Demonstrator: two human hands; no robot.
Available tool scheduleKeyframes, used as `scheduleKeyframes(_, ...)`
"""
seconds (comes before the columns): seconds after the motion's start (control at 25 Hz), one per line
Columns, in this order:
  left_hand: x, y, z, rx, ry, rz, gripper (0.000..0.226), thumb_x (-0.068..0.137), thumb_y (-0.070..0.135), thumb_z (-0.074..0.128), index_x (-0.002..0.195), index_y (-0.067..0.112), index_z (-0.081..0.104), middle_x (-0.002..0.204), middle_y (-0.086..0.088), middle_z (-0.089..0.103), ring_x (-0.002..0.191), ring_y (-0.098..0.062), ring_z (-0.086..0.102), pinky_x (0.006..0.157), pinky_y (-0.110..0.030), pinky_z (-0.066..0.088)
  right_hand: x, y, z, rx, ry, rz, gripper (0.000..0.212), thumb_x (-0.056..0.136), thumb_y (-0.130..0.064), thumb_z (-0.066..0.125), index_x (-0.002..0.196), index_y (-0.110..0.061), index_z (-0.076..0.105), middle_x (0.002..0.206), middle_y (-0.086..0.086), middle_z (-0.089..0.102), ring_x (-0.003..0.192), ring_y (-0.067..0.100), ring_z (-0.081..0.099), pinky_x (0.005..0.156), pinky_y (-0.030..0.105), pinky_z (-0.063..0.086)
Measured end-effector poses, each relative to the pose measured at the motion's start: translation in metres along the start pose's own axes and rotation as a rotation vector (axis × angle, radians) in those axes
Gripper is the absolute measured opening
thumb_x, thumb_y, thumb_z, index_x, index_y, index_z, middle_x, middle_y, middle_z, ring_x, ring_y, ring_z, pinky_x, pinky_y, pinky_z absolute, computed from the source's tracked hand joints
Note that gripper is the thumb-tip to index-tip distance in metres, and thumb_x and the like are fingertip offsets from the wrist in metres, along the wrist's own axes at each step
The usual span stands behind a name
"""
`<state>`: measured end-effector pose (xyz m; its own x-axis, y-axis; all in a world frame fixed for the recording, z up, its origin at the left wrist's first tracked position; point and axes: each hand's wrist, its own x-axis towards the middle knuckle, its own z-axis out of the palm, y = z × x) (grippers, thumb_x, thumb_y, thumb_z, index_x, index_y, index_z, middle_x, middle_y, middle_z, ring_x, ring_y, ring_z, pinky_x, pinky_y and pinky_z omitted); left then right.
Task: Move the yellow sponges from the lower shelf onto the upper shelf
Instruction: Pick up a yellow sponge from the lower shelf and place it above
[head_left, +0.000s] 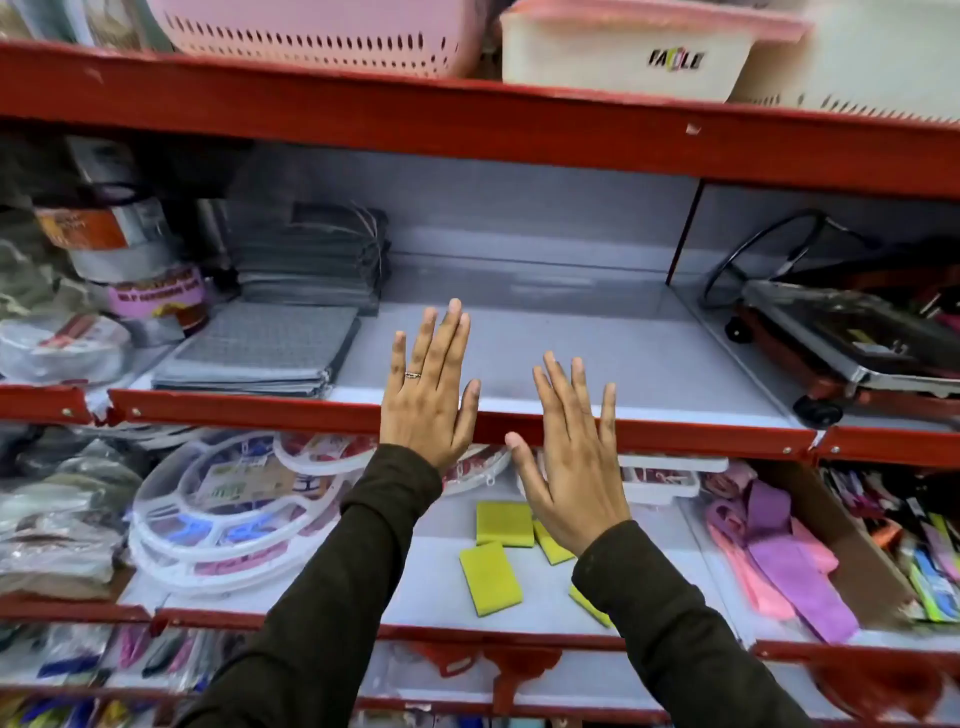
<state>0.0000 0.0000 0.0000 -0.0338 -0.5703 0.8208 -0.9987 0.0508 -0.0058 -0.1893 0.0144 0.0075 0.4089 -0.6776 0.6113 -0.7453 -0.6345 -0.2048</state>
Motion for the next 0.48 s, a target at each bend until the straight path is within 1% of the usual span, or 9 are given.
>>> scheduleKeyframes(0.16,-0.009,-0.012,0.028,0.090,-0.078,-0.048,0.067,0.101,0.033,0.035,0.160,0.009,0.015,0.168,-0.009,0.016,0.156,-0.020,0.000,0.127,-0.042,-0.009,-0.034,0.003,0.027,-0.029,-0.154,0.020,0.068,0.100,-0.043,0.037,0.156,-0.015,0.011,0.166,-0.001,0.004,0.153,0.017,-0.005,0.124,0.050,-0.003)
scheduleKeyframes(0.24,-0.014,-0.016,0.043,0.092,-0.125,-0.049,0.067,0.101,0.034,0.034,0.160,0.009,0.013,0.169,-0.010,0.016,0.157,-0.022,0.003,0.126,-0.040,-0.012,-0.054,0.007,0.044,-0.021,-0.228,0.012,0.068,0.100,-0.043,0.037,0.156,-0.015,0.010,0.166,-0.001,0.002,0.153,0.017,-0.006,0.123,0.048,-0.005)
scheduleKeyframes(0.36,-0.015,-0.020,0.057,0.122,-0.097,-0.031,0.066,0.102,0.036,0.033,0.160,0.010,0.015,0.168,-0.010,0.019,0.156,-0.026,0.012,0.126,-0.041,-0.012,-0.080,0.023,0.078,0.002,-0.360,0.024,0.065,0.101,-0.043,0.033,0.156,-0.018,0.010,0.166,-0.003,0.002,0.153,0.016,-0.007,0.123,0.046,-0.007)
scheduleKeyframes(0.48,-0.011,-0.019,0.060,0.131,-0.065,-0.032,0.065,0.102,0.036,0.031,0.160,0.011,0.016,0.168,-0.009,0.020,0.155,-0.028,0.014,0.125,-0.042,-0.011,-0.097,0.039,0.117,0.004,-0.539,0.021,0.063,0.100,-0.037,0.034,0.155,-0.015,0.014,0.166,0.002,0.011,0.153,0.018,-0.006,0.123,0.044,-0.008)
